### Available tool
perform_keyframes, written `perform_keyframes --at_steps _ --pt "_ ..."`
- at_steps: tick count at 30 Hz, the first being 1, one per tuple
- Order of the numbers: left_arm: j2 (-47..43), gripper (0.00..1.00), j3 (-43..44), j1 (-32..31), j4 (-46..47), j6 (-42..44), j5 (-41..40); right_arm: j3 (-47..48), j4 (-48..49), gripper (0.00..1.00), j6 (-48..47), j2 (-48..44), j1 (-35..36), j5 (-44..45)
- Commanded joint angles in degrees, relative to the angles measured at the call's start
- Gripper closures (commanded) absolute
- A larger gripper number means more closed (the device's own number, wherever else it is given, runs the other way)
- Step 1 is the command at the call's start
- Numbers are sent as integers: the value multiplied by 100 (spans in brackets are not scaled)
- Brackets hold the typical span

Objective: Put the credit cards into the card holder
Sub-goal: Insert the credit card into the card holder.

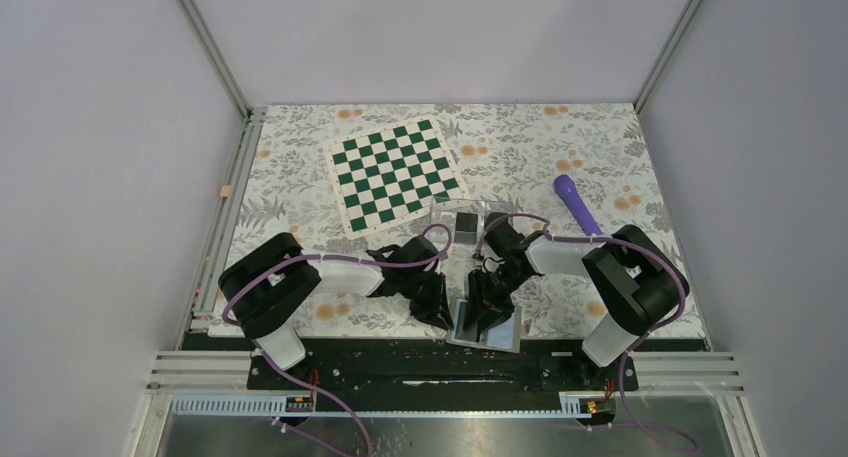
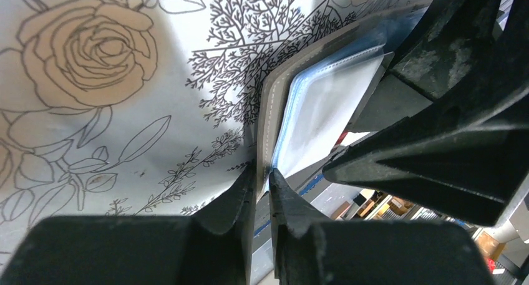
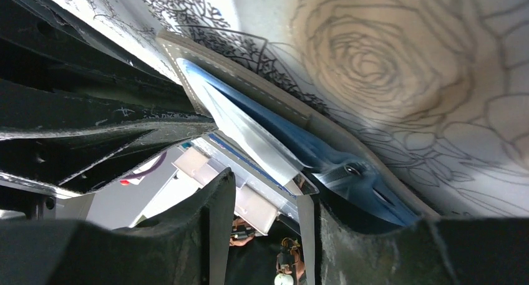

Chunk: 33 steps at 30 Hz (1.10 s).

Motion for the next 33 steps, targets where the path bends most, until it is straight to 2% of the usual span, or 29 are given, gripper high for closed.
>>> perform_keyframes --at_steps 1,6,11,14,17,19,22,24,29,33 --pt "-13 86 298 -74 38 72 -126 240 83 51 -3 82 222 405" --pt "-452 77 457 -67 -766 256 -763 483 -831 40 -370 -410 226 1074" --pt "-722 70 1026 -81 -1866 688 -1474 706 -1557 30 -654 -681 226 1652" --pt "-681 68 1131 -81 -1652 704 -1265 744 -1706 27 -711 -778 225 1777" --pt "-522 68 1052 -77 -960 464 -775 741 -1707 28 -682 -920 219 1812" --pt "-384 68 960 -75 -551 281 -609 735 -1724 34 -651 -1020 219 1845" --pt "-165 68 871 -74 -197 121 -544 652 -1718 50 -598 -1059 222 1945" --pt "1 67 887 -65 -113 99 -575 572 -1699 57 -624 -952 226 2003" --pt "375 67 1037 -65 -178 164 -553 323 -1418 84 -654 -585 226 1973" --pt "463 67 1054 -65 -150 217 -503 179 -1219 94 -654 -367 219 1943"
